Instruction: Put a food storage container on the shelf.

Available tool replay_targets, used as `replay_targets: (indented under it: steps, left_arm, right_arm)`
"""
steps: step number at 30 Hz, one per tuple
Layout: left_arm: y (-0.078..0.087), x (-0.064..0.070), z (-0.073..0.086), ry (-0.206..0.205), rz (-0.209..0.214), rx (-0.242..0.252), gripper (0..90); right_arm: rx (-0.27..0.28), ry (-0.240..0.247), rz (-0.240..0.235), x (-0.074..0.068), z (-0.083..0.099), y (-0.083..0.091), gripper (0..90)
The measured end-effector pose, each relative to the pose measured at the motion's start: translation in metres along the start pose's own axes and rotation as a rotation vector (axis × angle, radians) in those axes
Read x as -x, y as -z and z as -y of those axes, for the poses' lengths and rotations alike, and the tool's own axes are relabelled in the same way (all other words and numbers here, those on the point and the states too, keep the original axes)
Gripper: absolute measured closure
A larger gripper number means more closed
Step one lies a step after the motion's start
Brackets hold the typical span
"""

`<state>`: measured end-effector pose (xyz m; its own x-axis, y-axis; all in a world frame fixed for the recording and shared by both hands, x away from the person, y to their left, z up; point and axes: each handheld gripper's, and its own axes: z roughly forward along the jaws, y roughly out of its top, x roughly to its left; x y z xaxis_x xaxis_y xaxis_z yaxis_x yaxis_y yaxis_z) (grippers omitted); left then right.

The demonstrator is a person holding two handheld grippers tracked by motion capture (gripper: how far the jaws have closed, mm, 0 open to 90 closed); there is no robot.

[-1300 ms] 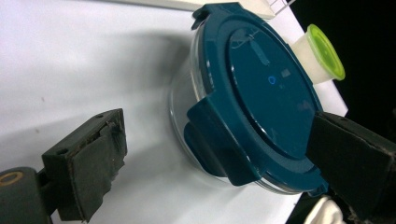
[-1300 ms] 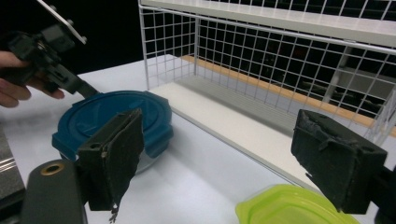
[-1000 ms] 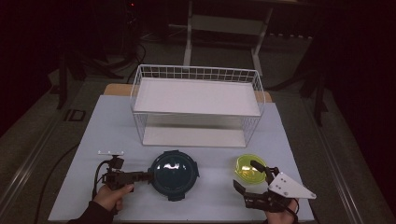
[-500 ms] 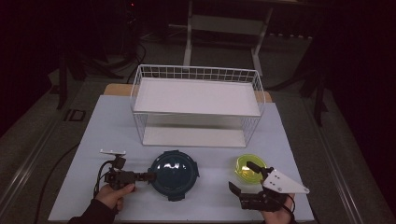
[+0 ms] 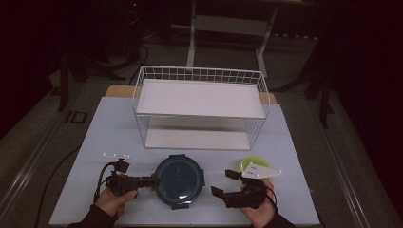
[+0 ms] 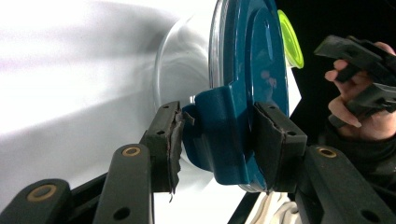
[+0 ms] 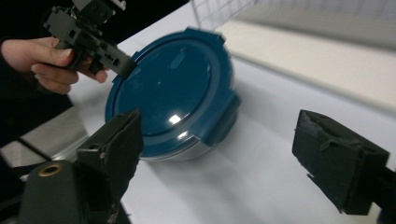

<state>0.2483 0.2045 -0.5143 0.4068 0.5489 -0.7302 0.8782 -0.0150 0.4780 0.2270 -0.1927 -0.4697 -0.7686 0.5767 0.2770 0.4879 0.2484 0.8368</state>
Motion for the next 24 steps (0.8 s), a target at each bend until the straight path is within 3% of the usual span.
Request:
replay_targets:
  steps: [7, 10, 18, 24]
  left_arm:
    - [0.001, 0.005, 0.001, -0.075, 0.001, -0.007, 54.0]
    - [0.002, 0.007, 0.002, -0.102, -0.001, -0.012, 54.2]
    - [0.004, 0.009, 0.006, -0.162, 0.014, -0.024, 55.3]
    - [0.005, 0.007, 0.007, -0.165, 0.028, -0.026, 55.7]
  right_arm:
    - [-0.073, -0.064, -0.05, 0.006, -0.008, -0.025, 22.8]
    - [-0.106, -0.122, -0.083, 0.009, -0.007, -0.036, 25.1]
    - [-0.163, -0.137, -0.093, 0.011, -0.003, -0.048, 35.8]
    - [-0.186, -0.15, -0.128, 0.01, -0.001, -0.052, 45.1]
